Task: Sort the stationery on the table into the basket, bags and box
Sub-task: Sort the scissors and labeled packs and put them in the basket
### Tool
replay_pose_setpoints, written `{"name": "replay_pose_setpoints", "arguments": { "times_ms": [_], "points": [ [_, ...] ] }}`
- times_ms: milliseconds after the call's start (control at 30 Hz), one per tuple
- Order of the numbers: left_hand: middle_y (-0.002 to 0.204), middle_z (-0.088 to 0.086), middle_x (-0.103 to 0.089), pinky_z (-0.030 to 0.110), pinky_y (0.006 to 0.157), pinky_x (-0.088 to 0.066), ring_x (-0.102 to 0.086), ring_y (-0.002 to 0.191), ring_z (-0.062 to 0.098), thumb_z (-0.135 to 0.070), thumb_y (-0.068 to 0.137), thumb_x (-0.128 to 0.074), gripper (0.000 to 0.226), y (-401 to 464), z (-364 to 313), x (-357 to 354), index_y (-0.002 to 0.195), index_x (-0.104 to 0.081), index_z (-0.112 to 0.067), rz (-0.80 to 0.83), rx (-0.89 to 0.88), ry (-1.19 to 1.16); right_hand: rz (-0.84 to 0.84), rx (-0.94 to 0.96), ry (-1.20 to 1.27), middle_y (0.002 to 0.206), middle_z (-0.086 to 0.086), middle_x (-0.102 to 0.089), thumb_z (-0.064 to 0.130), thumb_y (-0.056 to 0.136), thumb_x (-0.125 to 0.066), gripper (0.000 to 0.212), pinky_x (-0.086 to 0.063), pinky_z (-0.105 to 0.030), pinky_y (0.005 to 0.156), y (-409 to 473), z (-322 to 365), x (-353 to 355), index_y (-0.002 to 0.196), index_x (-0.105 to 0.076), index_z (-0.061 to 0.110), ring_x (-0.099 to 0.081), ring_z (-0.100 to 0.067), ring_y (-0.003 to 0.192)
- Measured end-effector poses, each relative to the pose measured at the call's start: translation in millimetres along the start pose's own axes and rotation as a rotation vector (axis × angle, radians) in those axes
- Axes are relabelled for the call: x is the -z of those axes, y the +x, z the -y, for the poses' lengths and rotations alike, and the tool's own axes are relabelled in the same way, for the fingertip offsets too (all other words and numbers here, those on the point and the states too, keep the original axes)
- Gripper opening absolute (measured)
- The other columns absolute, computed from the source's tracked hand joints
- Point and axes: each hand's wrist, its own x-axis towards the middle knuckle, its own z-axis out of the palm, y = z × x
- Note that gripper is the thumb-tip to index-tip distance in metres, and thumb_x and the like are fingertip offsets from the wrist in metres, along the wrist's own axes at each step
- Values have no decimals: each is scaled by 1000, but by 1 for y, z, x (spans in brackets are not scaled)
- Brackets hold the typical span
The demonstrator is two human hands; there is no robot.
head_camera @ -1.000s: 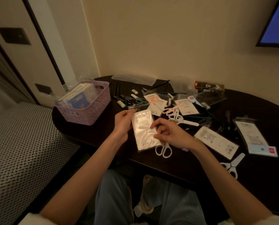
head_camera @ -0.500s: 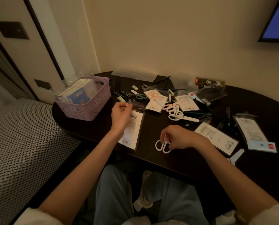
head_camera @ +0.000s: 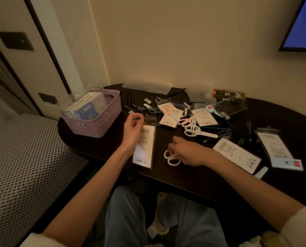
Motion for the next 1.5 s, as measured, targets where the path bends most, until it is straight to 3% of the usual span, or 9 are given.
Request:
{"name": "replay_pose_setpoints", "arguments": {
  "times_ms": [133, 367, 467, 533, 667, 833, 1033, 1233, 1500],
  "points": [
    [94, -2, -60, 18, 70, -46, -59, 83, 8, -10, 99, -46, 17, 3, -3, 1, 99, -61, -18, -4, -40, 15, -312, -5, 247, 117, 6, -39, 24, 93, -56, 14, -44, -23, 90, 3, -6, 14, 106, -55, 19, -45, -7, 101],
    [93, -6, -62, 8, 66, -47, -59, 76, -6, -10, 98, -47, 18, 2, -8, 3, 101, -64, -17, -6, -205, 88, -737, -118, 887, 113, -1, -62, 10, 91, -60, 14, -54, -24, 79, 5, -7, 43, 104, -58, 14, -62, -10, 97],
    [97, -4, -63, 12, 68, -50, -62, 83, -1, -8, 99, -46, 20, 2, -10, 4, 99, -63, -18, 0, -212, 74, -940, -75, 1101, 97, 4, -65, 6, 87, -65, 15, -52, -15, 69, 1, 1, 60, 91, -58, 18, -64, -2, 84],
    [100, -4, -63, 12, 69, -50, -63, 85, 0, -8, 99, -45, 20, 3, -12, 4, 99, -62, -19, 3, -202, 59, -1024, -41, 1137, 91, 0, -64, 3, 84, -68, 20, -55, -21, 73, 3, 5, 71, 93, -54, 14, -65, -4, 79],
    [101, -5, -64, 11, 69, -51, -63, 88, 1, -7, 98, -47, 18, 4, -15, 3, 101, -62, -16, 9, -216, 66, -1028, -20, 1172, 98, -17, -67, 3, 84, -68, 40, -58, -34, 77, 11, 12, 87, 114, -43, 11, -68, -29, 84],
    [100, -6, -64, 10, 71, -50, -62, 86, -8, -5, 97, -49, 18, 6, -14, 5, 105, -63, -13, 28, -257, 101, -1054, 60, 994, 84, 1, -59, 5, 89, -63, 11, -44, -14, 58, 21, 19, 100, 100, -63, 9, -54, -4, 66],
    [103, -2, -65, 20, 80, -53, -64, 96, 6, -6, 94, -54, 15, 6, -14, 8, 102, -64, -15, 25, -286, 101, -918, 148, 887, 75, 4, -57, 6, 90, -62, 15, -44, -17, 55, 27, 28, 92, 88, -59, 21, -56, -4, 59],
    [101, -1, -63, 26, 84, -54, -64, 96, 12, -2, 94, -53, 20, 6, -15, 8, 96, -59, -21, 32, -319, 87, -876, 175, 827, 90, -2, -58, 8, 90, -61, 14, -46, -15, 59, 30, 33, 91, 91, -60, 22, -59, -12, 73],
    [98, -4, -56, 24, 81, -47, -56, 92, 9, -4, 95, -49, 21, 8, -17, -5, 93, -51, -24, -18, -274, -10, -895, 193, 715, 94, 12, -56, 14, 90, -62, 12, -54, -37, 69, 32, 35, 84, 94, -60, 26, -60, -19, 82]
  ]
}}
